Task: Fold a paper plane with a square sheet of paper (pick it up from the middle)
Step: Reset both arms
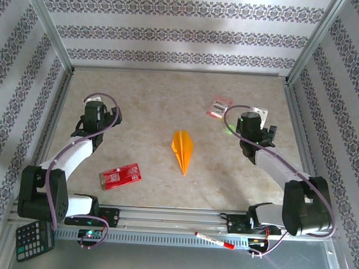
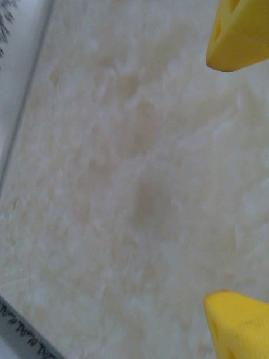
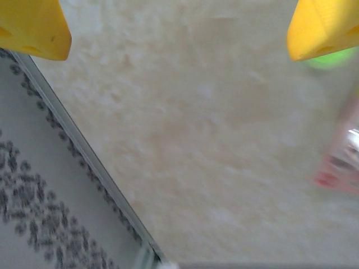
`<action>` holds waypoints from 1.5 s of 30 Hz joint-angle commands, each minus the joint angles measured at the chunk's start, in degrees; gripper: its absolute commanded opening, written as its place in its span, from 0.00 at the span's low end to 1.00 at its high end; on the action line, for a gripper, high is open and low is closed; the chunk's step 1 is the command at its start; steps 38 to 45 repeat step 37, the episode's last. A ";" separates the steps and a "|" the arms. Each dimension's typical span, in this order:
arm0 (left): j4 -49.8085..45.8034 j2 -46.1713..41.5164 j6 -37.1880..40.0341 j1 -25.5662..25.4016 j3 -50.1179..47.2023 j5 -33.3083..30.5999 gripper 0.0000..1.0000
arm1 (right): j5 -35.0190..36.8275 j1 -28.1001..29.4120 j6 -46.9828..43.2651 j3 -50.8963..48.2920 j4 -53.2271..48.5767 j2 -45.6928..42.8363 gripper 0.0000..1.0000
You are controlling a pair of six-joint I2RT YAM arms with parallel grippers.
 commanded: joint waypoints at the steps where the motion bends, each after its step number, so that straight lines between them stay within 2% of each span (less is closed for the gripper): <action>1: 13.97 5.08 10.15 1.44 -3.47 -0.80 1.00 | -6.83 -4.32 -5.21 -6.24 15.48 1.91 0.98; 3: 19.79 7.36 11.26 2.42 -5.52 2.32 1.00 | -11.64 -6.34 -4.90 -7.44 17.11 0.69 0.98; 6: 24.47 10.07 10.55 4.79 -7.32 8.04 1.00 | -19.86 -9.50 -2.52 -11.31 27.36 0.47 0.98; 8: 31.03 12.48 10.25 6.16 -9.51 11.65 1.00 | -22.55 -10.57 -2.26 -11.63 30.43 1.66 0.98; 10: 29.17 11.11 10.31 6.22 -10.13 12.86 1.00 | -25.60 -11.41 -1.77 -13.48 37.52 4.30 0.98; 11: 34.00 11.30 10.68 6.29 -11.92 13.84 1.00 | -26.35 -11.26 -2.32 -14.56 41.79 5.40 0.98; 12: 35.11 10.88 11.34 6.29 -12.82 15.10 1.00 | -26.82 -11.11 -2.66 -14.59 41.38 5.27 0.98; 13: 36.58 10.91 11.76 6.23 -13.59 15.71 1.00 | -27.48 -10.97 -3.11 -14.26 39.67 4.66 0.98; 16: 38.22 12.14 13.49 5.24 -13.87 16.89 1.00 | -29.30 -10.80 -4.04 -15.87 43.64 5.99 0.98; 17: 39.90 13.23 14.76 4.11 -14.19 16.21 1.00 | -29.35 -10.58 -4.28 -16.16 46.30 7.94 0.98; 18: 42.37 14.79 15.69 2.99 -15.17 14.60 1.00 | -29.32 -10.53 -4.20 -18.09 53.26 11.53 0.98; 19: 48.58 16.36 15.71 2.69 -17.14 13.95 1.00 | -29.30 -10.19 -4.34 -18.69 56.57 12.85 0.98; 20: 48.71 15.78 14.89 2.80 -17.50 13.07 1.00 | -29.08 -10.13 -4.60 -17.98 51.12 10.63 0.98; 21: 44.89 14.80 14.66 2.79 -16.64 12.06 1.00 | -28.54 -10.03 -4.67 -16.99 47.01 9.15 0.98; 23: 48.54 16.03 14.84 2.69 -17.32 11.84 1.00 | -29.26 -9.56 -5.56 -15.32 47.94 10.93 0.98; 26: 47.80 15.71 14.82 2.69 -17.27 11.80 1.00 | -32.90 -9.06 -7.57 -14.70 47.04 11.09 0.98; 45: 48.06 15.63 14.74 2.69 -17.39 11.66 1.00 | -32.65 -8.90 -7.84 -14.72 46.94 11.04 0.98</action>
